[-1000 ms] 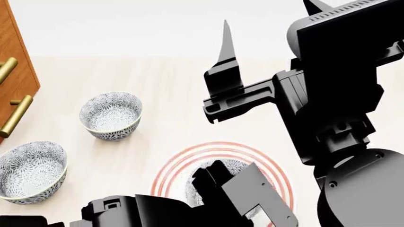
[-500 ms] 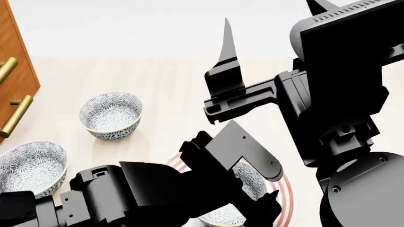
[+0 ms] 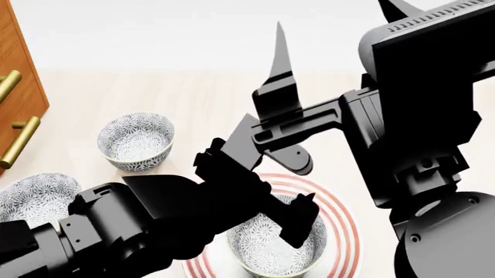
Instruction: Put the bowl at the front on the plate.
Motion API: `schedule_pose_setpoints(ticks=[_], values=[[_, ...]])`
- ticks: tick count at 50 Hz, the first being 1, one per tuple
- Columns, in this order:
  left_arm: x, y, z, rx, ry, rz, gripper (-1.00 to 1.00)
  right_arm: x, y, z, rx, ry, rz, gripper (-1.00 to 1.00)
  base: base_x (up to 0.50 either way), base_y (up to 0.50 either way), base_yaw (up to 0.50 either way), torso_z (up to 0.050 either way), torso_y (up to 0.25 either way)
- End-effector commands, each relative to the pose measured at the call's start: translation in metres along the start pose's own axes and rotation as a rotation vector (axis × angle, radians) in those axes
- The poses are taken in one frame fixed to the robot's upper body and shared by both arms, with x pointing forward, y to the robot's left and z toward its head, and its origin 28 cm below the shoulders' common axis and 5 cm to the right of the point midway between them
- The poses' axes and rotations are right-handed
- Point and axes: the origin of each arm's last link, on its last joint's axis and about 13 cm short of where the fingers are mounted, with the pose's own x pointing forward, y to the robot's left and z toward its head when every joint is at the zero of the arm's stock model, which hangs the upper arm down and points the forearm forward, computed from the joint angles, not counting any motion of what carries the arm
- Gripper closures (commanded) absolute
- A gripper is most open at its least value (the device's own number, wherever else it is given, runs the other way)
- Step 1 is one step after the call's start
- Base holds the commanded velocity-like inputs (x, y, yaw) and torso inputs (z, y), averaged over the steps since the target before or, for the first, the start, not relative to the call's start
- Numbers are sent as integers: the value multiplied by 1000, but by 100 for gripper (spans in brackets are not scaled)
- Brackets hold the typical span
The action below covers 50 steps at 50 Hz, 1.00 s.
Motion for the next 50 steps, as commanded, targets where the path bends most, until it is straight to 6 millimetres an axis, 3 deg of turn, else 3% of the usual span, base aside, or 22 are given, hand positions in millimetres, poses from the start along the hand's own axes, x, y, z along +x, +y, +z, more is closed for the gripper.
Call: schedule_pose_setpoints(ticks=[1,29,50], values=[[1,15,3,-34,-16,52,-100,-2,-1,-1,0,-6,-6,-100,0,0,0,0,0],[2,53,-12,-83,3,193,-100,-10,-9,-3,-3,-15,-55,-100,0,0,0,0,0],[-7,76,2,-209,-135,282,-100,-13,-7,-5,-18,-9,-63,-100,0,0,0,0,0]])
